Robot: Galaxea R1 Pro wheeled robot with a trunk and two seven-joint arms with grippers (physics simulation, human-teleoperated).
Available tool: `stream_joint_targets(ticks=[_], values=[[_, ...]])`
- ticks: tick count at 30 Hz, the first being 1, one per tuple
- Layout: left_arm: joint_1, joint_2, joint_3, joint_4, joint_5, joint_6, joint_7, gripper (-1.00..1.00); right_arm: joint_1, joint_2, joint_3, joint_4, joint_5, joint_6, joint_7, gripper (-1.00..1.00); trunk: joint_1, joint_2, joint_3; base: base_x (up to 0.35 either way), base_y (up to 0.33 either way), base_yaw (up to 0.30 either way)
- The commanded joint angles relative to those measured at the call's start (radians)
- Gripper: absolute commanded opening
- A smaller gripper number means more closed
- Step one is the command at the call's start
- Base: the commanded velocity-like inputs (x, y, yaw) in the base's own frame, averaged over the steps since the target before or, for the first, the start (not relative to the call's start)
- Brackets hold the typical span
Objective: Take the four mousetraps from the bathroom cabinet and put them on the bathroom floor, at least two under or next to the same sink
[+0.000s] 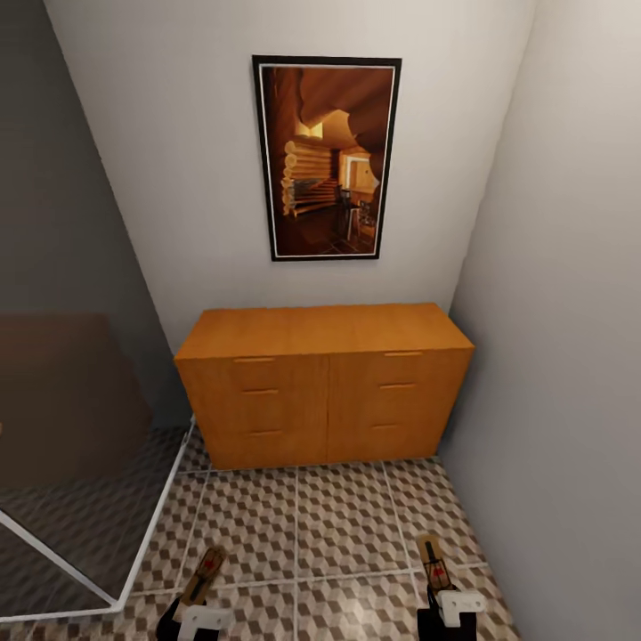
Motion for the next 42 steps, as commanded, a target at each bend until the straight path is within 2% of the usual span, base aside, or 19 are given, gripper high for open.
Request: stream_joint_targets(ticks=[1, 42], values=[[-0.001, 0.0, -0.008, -0.001, -0.005, 0.001, 0.014, -1.0, 0.0, 0.0, 0.009, 0.0, -0.001, -0.001, -0.009, -1.0, 0.0, -0.002, -0.002, 0.0, 0.0, 0.287], [-0.001, 0.0, -0.008, -0.001, -0.005, 0.001, 0.014, -1.0, 0.0, 0.0, 0.009, 0.0, -0.001, -0.001, -0.009, -1.0, 0.0, -0.002, -0.002, -0.02, 0.016, 0.287]])
